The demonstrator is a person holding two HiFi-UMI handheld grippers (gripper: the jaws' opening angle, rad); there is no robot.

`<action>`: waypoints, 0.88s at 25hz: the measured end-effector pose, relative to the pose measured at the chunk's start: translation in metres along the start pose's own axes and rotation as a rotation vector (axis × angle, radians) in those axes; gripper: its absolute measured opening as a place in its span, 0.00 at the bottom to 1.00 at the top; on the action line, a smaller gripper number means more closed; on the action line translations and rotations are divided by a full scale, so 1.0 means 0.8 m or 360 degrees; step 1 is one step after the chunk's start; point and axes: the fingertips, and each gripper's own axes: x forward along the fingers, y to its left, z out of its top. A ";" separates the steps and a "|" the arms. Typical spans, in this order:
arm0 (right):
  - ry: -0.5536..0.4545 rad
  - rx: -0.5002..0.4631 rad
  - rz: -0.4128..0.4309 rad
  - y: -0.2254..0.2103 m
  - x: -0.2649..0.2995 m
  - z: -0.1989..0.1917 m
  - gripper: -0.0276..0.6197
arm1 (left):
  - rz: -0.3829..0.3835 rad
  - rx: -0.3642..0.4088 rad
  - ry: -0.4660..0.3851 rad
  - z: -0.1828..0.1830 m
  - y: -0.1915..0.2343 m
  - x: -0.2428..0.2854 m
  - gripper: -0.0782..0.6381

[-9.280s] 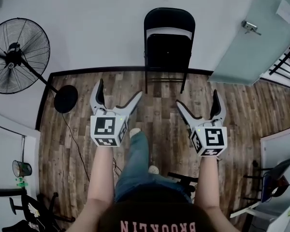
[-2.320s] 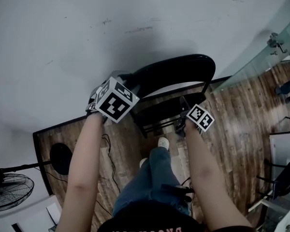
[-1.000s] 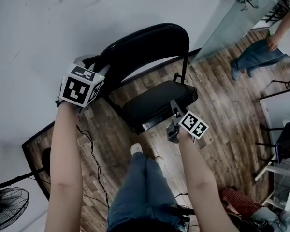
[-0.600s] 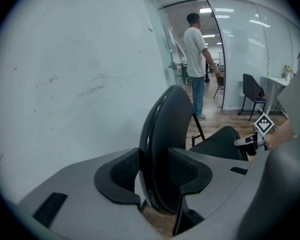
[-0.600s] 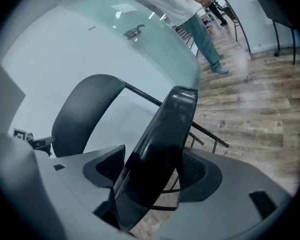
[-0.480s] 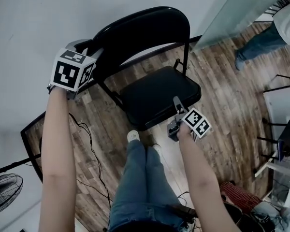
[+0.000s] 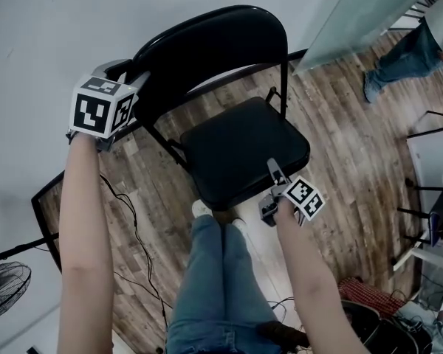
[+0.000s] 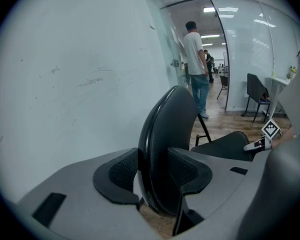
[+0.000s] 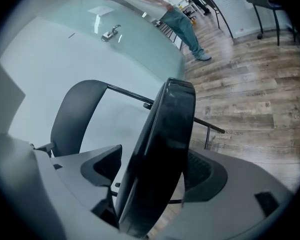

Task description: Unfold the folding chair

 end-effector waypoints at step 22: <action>0.0114 0.0098 -0.0241 -0.155 0.010 -0.057 0.60 | 0.0007 -0.0142 -0.0016 -0.062 0.005 0.070 0.34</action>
